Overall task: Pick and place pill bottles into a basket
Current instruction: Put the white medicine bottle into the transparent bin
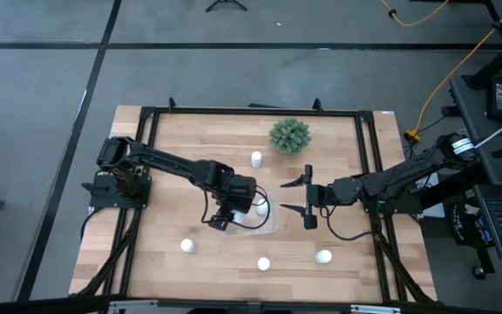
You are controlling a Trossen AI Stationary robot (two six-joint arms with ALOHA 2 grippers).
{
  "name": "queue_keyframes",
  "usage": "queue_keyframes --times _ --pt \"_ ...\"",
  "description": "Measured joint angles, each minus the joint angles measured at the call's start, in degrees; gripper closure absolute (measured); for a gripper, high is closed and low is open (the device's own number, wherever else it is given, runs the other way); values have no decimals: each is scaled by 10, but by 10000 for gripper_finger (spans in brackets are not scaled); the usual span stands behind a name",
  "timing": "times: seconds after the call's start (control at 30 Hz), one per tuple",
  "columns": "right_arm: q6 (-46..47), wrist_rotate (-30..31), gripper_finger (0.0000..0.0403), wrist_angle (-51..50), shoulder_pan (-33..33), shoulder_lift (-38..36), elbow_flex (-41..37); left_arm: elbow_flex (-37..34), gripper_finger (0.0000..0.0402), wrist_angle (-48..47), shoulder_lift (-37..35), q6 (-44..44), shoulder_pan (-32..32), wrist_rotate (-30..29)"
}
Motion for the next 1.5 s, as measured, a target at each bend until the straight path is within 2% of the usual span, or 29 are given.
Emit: queue_keyframes --times 0.73,1.03,1.5 --pt "0 0 132 2 0 0 0 -92 227 43 0 5 44 5" --pt "0 0 132 2 0 0 0 -102 226 45 0 -5 49 2" --pt "-1 0 132 4 0 0 0 -102 184 45 0 -22 48 1"
